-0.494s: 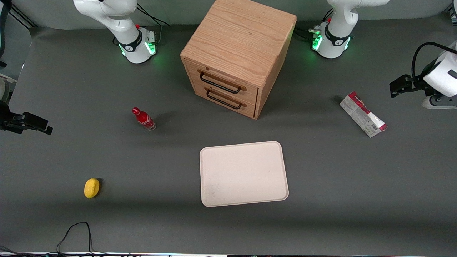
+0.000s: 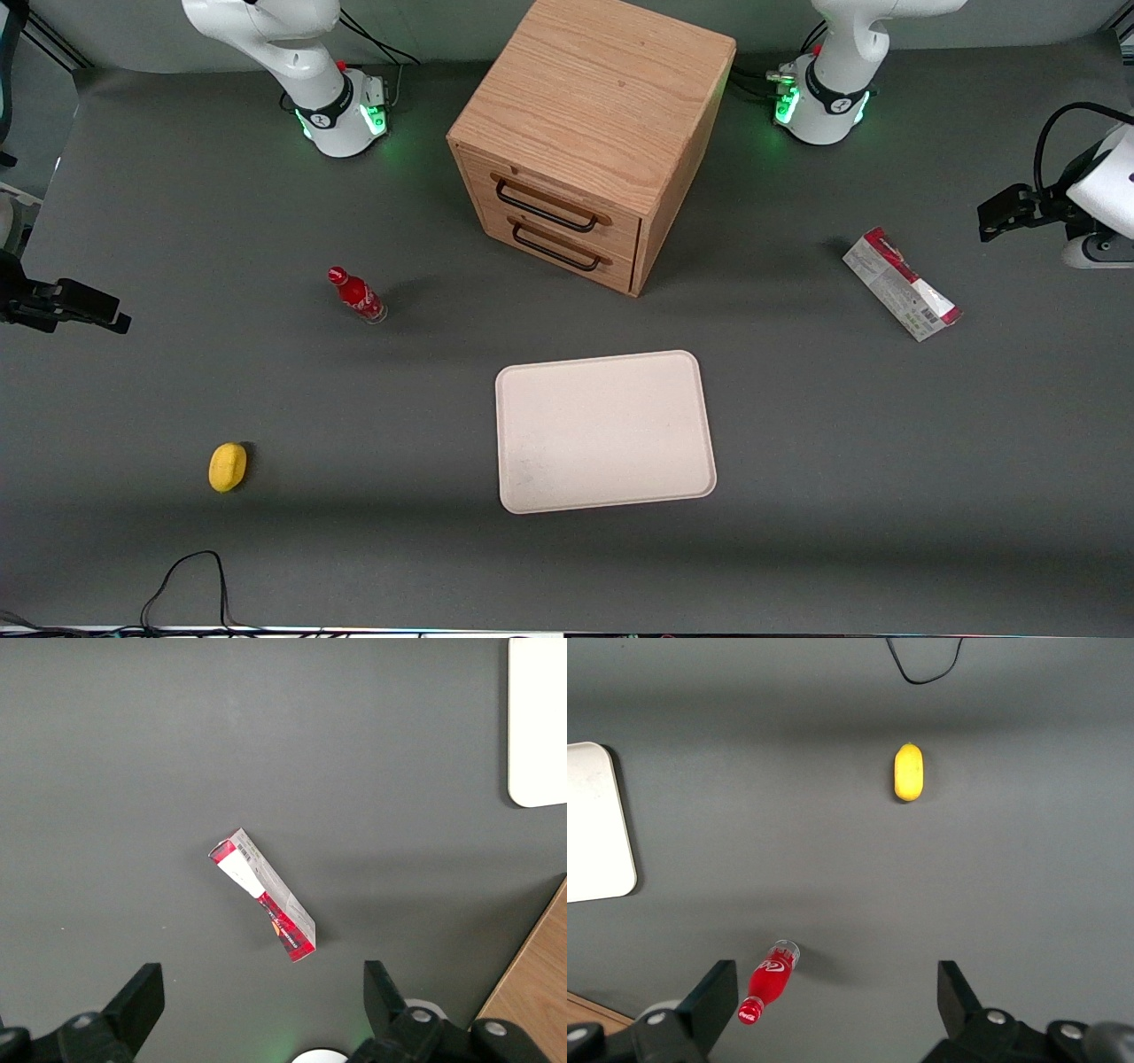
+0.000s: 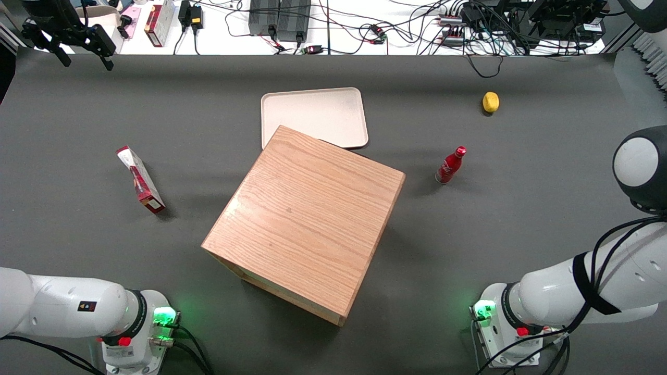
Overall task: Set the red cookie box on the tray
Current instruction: 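Move the left gripper toward the red-and-white cookie box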
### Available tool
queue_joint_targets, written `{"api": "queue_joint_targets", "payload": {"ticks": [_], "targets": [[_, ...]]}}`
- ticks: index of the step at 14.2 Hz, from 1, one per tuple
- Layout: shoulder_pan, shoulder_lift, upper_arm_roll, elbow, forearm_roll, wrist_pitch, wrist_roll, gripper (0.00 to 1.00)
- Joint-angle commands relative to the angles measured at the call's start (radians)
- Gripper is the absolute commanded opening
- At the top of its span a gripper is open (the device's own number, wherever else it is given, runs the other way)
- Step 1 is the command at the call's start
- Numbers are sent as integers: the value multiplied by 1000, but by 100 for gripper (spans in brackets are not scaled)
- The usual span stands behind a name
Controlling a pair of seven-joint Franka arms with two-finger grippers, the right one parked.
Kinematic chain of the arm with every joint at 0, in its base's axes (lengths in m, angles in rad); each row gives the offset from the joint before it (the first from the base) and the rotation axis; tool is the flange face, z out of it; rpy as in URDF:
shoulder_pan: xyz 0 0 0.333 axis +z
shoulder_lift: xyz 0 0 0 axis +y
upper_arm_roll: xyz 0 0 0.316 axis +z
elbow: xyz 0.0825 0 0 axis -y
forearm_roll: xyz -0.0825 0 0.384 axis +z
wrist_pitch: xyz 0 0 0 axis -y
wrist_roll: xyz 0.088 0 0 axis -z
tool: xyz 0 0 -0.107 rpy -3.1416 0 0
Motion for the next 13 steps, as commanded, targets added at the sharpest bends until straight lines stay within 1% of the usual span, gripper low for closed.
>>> {"api": "queue_joint_targets", "payload": {"ticks": [1, 5, 6, 8, 10, 13], "targets": [[-7, 18, 7, 35, -10, -33, 15, 100], [-10, 19, 7, 40, -11, -32, 8, 100], [-13, 19, 5, 42, -23, -32, -17, 100], [-21, 19, 2, 55, -75, -33, -195, 100], [-26, 35, -1, 90, -79, -45, -338, 100], [-6, 55, 5, 111, -82, -68, -426, 100]]}}
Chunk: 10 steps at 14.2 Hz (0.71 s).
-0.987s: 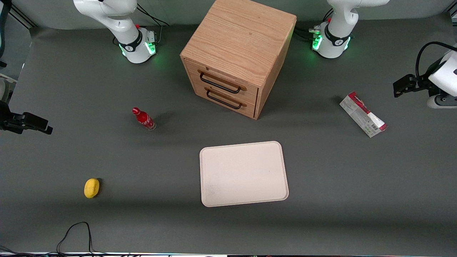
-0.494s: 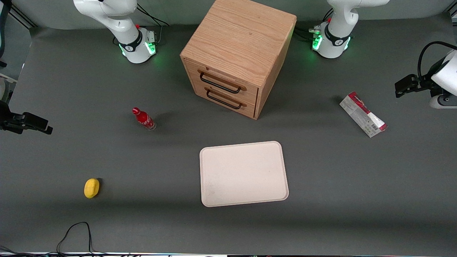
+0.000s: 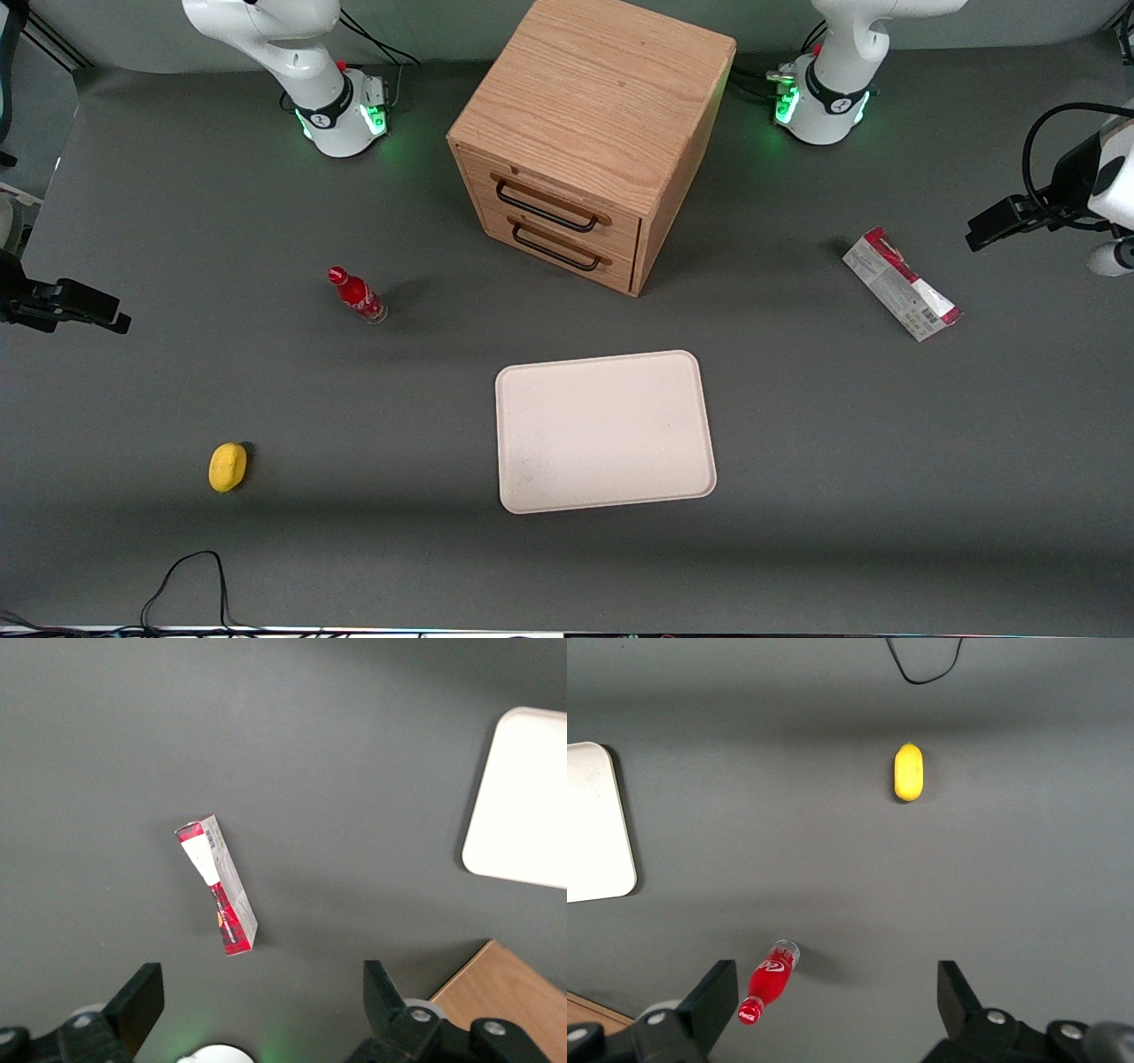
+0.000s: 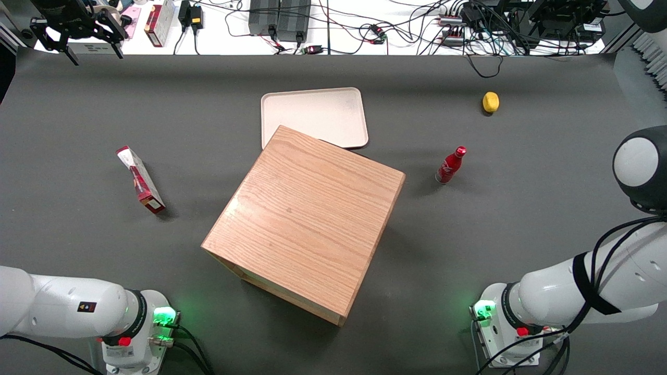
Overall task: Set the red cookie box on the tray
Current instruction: 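Move the left gripper toward the red-and-white cookie box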
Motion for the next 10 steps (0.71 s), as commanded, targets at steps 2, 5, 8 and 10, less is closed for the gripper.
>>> {"api": "queue_joint_targets", "payload": {"ticks": [2, 5, 8, 10], "targets": [[28, 34, 16, 47, -12, -72, -153, 100], [72, 20, 16, 35, -6, -90, -229, 100], [139, -44, 14, -42, -12, -83, -224, 100], [146, -78, 16, -85, -14, -84, -223, 100]]}}
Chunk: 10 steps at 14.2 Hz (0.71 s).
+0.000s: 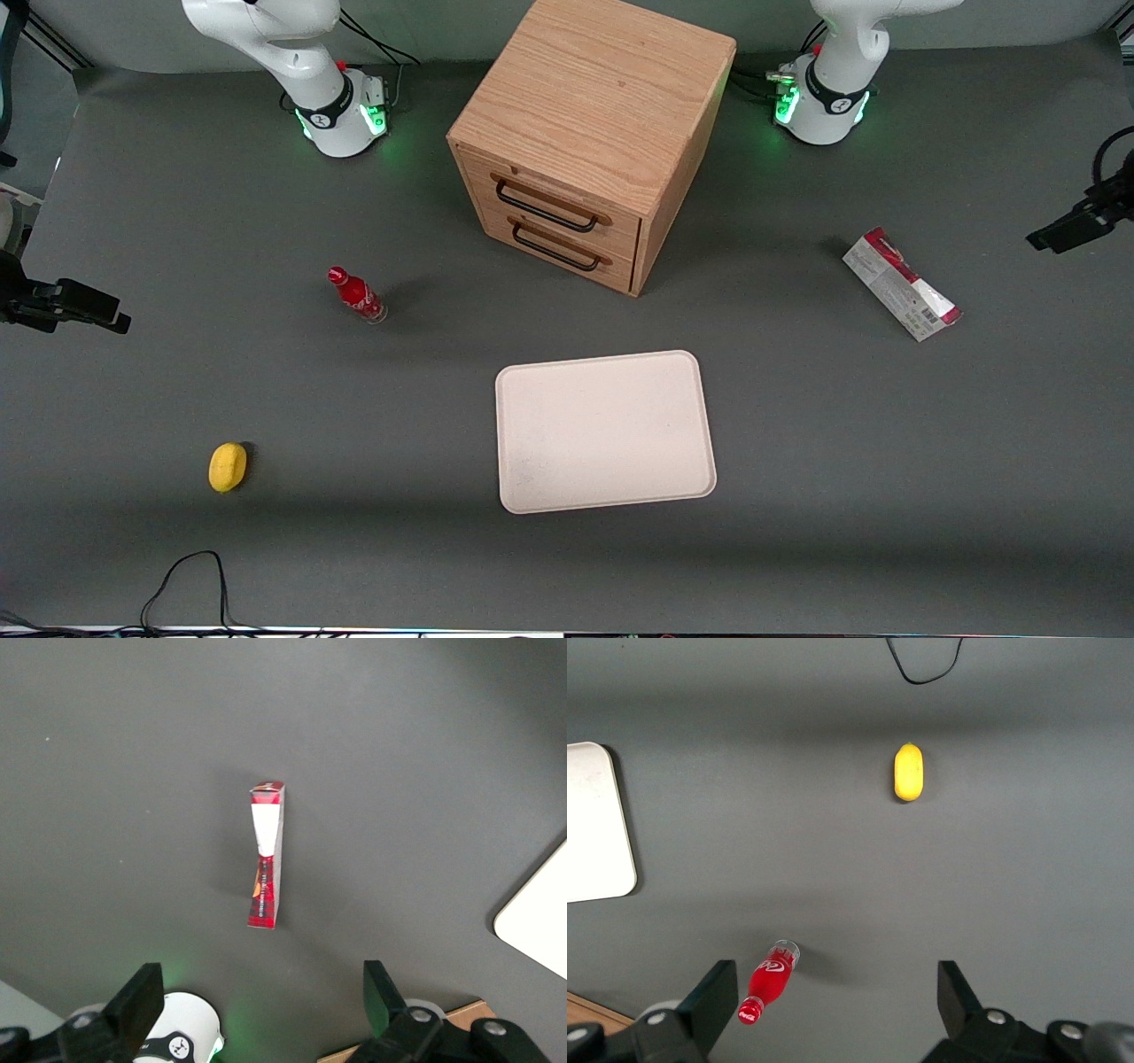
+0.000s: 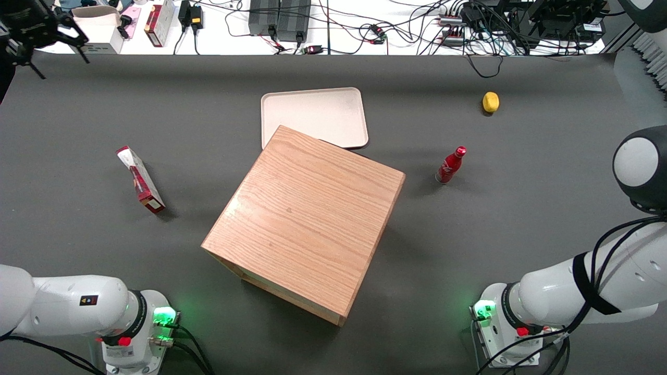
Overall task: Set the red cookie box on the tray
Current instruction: 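Move the left gripper toward the red-and-white cookie box, then lower the open left gripper over the cookie box and close on it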
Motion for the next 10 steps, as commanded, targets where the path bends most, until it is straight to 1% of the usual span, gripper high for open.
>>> {"api": "queue_joint_targets", "payload": {"ticks": [1, 5, 9, 10], "targets": [[10, -83, -4, -94, -13, 5, -20, 100], [20, -83, -4, -138, -37, 11, -19, 100], [22, -93, -4, -279, -39, 116, -19, 100], [22, -103, -4, -337, -39, 165, -19, 100]]}}
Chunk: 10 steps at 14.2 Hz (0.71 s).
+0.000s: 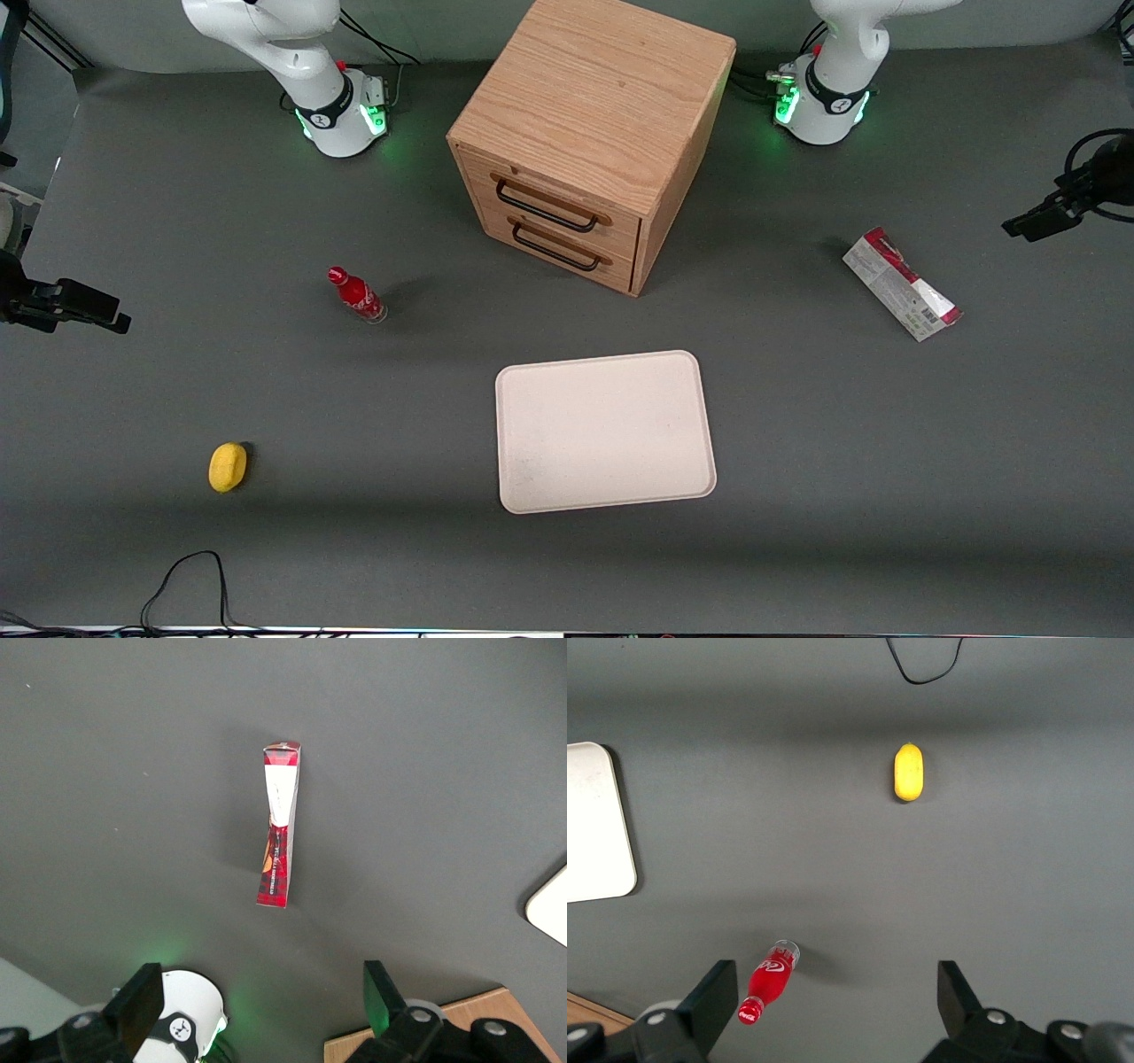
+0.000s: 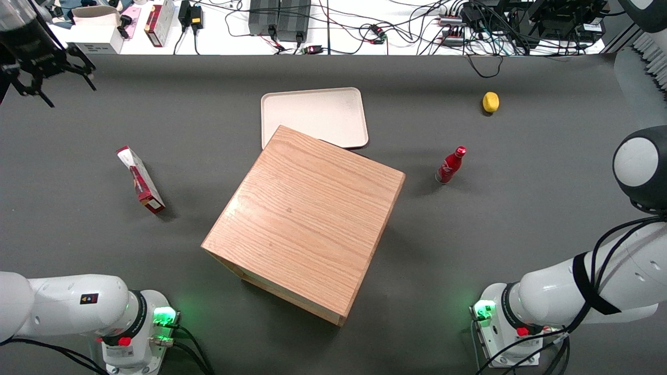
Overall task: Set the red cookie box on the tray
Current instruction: 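Lower the open left gripper over the cookie box and close on it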
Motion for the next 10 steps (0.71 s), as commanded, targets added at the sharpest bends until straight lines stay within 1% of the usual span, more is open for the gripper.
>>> {"api": "queue_joint_targets", "payload": {"ticks": [1, 4, 7, 9, 10], "targets": [[8, -60, -5, -185, -13, 147, -16, 100], [17, -65, -6, -356, -13, 328, -14, 100], [20, -52, -5, -520, -11, 554, 3, 100], [28, -9, -5, -603, -11, 693, 23, 100], [34, 29, -5, -620, -11, 746, 24, 100]]}}
